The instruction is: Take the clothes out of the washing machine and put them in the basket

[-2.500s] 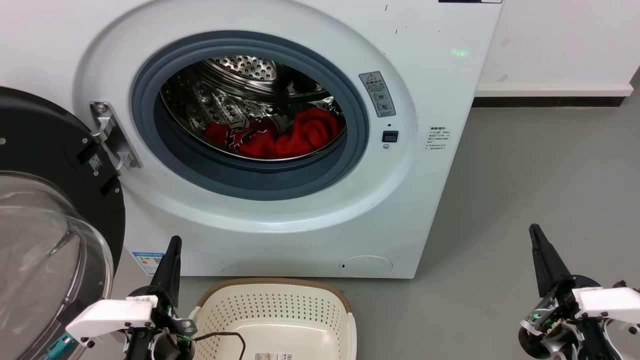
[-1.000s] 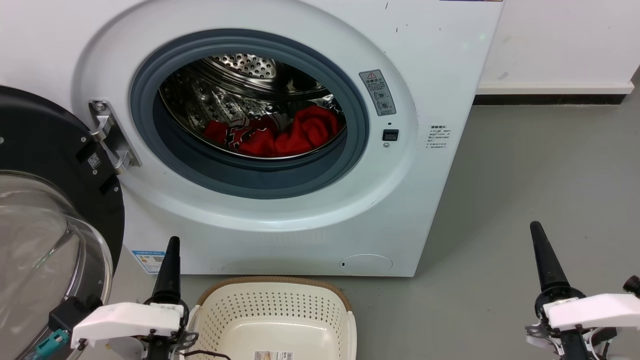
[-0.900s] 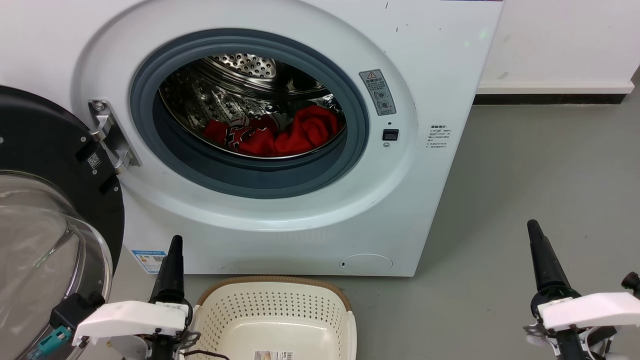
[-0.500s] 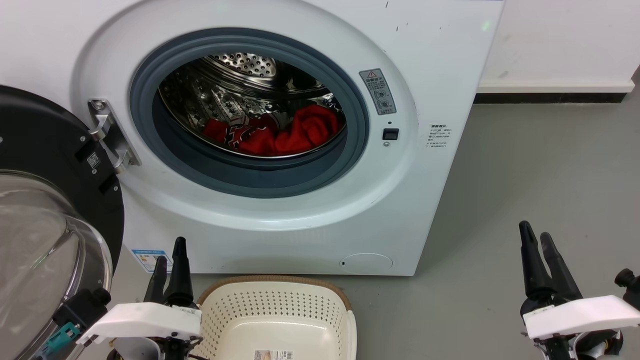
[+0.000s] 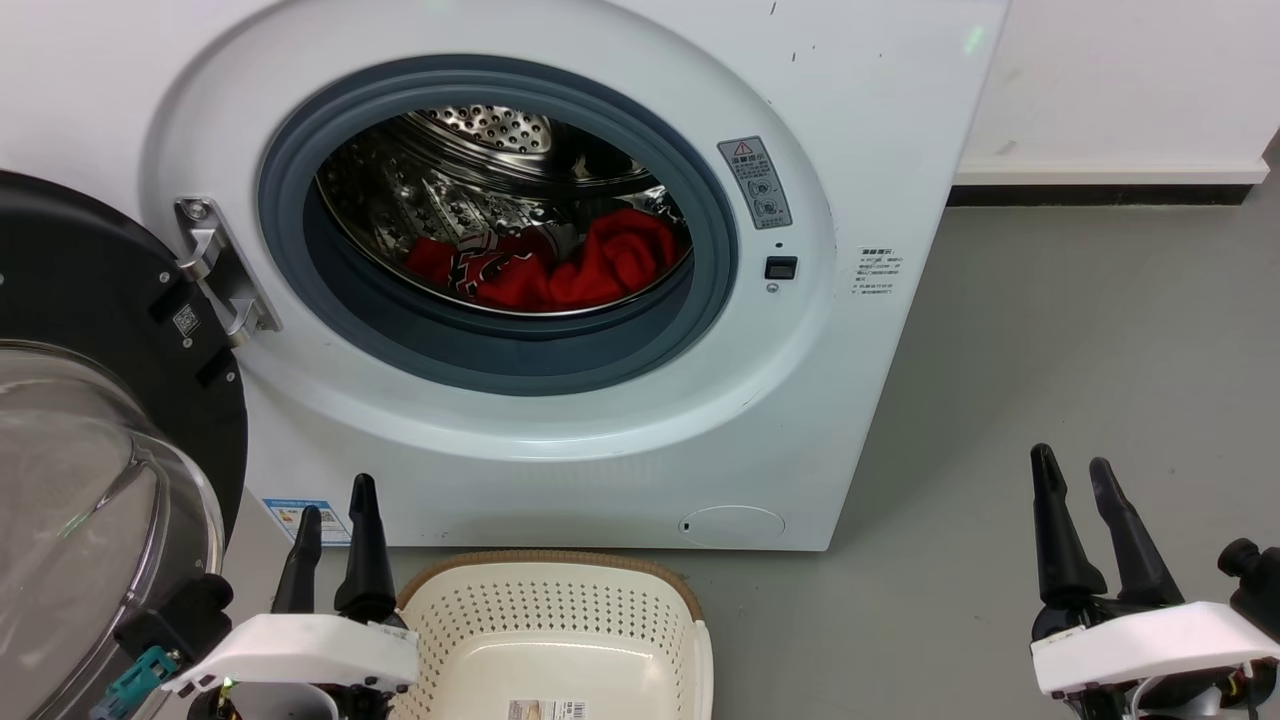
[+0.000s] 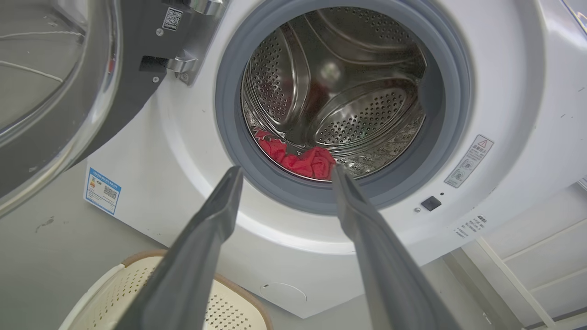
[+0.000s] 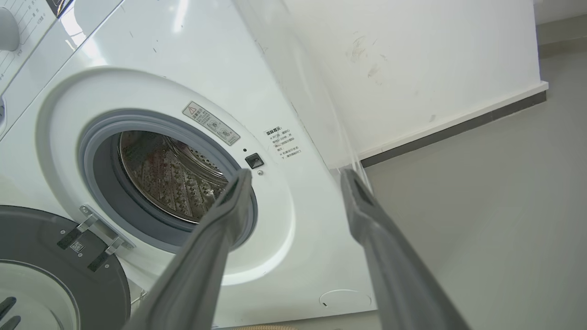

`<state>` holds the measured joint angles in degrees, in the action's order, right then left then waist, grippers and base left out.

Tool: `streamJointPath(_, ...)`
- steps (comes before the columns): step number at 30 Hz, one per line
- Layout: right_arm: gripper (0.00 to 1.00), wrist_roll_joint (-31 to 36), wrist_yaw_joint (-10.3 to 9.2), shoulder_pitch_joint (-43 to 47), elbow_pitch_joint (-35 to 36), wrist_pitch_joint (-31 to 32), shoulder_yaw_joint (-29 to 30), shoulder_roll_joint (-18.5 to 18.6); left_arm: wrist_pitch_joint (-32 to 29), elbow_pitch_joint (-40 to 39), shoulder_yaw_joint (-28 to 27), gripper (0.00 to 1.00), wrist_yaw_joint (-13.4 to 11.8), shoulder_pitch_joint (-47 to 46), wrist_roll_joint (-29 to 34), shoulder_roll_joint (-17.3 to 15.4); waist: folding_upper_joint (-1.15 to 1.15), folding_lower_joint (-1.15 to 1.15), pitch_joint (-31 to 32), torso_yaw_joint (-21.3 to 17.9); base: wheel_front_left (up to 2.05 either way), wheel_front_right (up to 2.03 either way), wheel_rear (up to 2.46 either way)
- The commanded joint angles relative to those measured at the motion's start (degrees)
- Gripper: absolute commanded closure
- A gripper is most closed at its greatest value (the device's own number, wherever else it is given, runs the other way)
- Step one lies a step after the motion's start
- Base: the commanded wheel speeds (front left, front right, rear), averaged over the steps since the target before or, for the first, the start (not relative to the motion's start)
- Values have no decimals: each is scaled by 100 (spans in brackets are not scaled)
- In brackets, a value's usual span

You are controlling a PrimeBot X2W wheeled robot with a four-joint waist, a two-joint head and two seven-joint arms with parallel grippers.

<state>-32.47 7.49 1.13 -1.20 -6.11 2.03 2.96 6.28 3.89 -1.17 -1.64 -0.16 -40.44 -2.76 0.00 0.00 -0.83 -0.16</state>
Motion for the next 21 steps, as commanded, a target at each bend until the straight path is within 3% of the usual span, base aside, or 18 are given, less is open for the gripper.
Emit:
streamJointPath(1,0,227,0,-12,128,-71,-16,-4,60,-113,11,0,-38,27,202,-13,0,0,-1,-2,0,0,0)
streamJointPath(21,0,1537,0,170,419,-372,-50,-8,363,-301,78,0,-109,180,1405,-14,0,0,-17,1,0,0,0)
